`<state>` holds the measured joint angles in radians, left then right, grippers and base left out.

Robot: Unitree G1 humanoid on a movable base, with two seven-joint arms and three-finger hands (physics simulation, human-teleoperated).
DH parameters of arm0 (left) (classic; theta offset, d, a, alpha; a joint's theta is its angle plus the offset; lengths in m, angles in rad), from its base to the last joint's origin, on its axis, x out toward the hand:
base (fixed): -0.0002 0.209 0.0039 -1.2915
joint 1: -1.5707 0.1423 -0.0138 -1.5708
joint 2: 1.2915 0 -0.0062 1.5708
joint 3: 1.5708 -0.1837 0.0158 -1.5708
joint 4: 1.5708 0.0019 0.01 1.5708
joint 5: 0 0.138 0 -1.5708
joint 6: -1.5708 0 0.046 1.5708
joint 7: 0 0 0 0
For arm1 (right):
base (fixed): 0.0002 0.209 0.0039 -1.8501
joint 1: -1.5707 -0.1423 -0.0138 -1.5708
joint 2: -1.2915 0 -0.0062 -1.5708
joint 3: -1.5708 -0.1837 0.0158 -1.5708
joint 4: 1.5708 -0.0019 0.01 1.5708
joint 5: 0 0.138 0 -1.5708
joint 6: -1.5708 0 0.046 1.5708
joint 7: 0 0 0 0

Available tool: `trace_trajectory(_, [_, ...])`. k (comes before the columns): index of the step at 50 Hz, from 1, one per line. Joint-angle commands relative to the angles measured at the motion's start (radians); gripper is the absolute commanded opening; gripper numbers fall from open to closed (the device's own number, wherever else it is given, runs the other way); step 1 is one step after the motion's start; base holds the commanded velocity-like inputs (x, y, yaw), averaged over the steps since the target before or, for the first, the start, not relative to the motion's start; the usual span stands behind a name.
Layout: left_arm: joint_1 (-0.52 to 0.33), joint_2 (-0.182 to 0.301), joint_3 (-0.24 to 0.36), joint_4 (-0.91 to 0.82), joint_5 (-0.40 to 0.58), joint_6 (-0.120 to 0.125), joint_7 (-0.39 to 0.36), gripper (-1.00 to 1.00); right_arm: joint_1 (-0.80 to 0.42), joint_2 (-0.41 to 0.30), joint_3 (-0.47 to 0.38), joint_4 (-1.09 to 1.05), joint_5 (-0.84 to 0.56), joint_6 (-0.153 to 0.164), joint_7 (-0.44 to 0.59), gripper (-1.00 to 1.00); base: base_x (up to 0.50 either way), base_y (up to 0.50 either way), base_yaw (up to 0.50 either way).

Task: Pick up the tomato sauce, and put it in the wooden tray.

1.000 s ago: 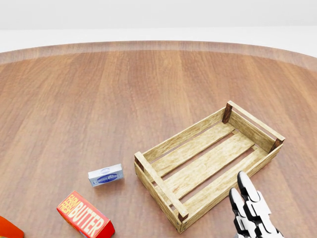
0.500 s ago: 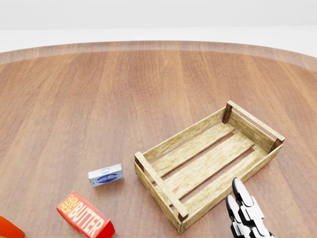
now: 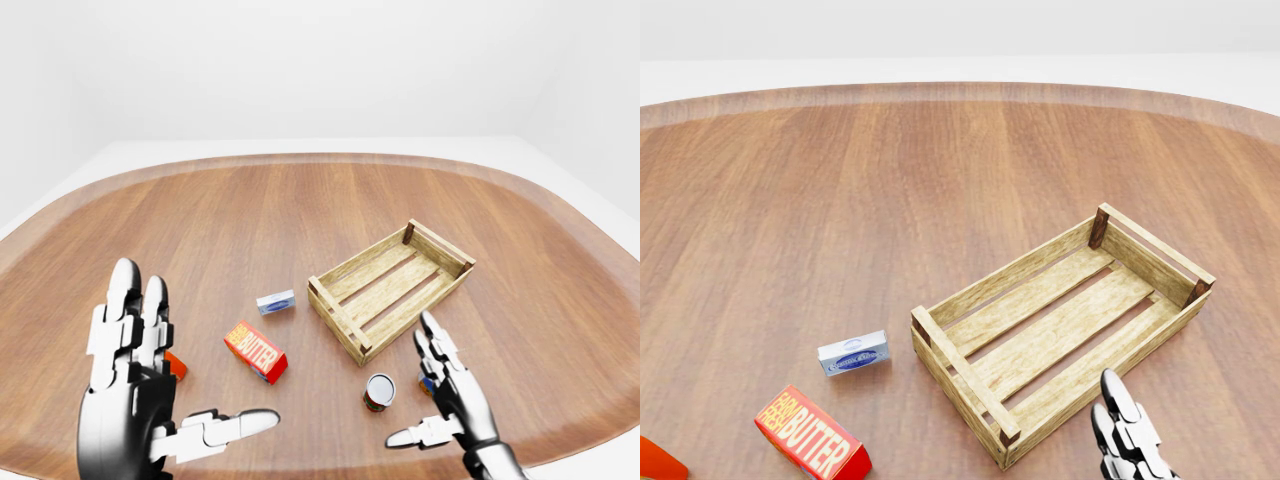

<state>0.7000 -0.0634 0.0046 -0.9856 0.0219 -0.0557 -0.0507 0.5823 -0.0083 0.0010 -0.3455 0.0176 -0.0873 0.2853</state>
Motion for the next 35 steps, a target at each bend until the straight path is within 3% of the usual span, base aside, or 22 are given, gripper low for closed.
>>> trace_trajectory(1, [-0.004,0.002,0.000,0.005,-0.001,0.002,0.000,1.00,-0.012,-0.005,0.004,0.038,-0.015,0.000,-0.012,1.00,0.00,0.00,0.00])
trace_trajectory(35, [-0.011,-0.004,0.006,0.011,0.000,0.002,-0.005,1.00,-0.083,-0.014,0.012,0.157,-0.056,0.000,-0.055,1.00,0.00,0.00,0.00])
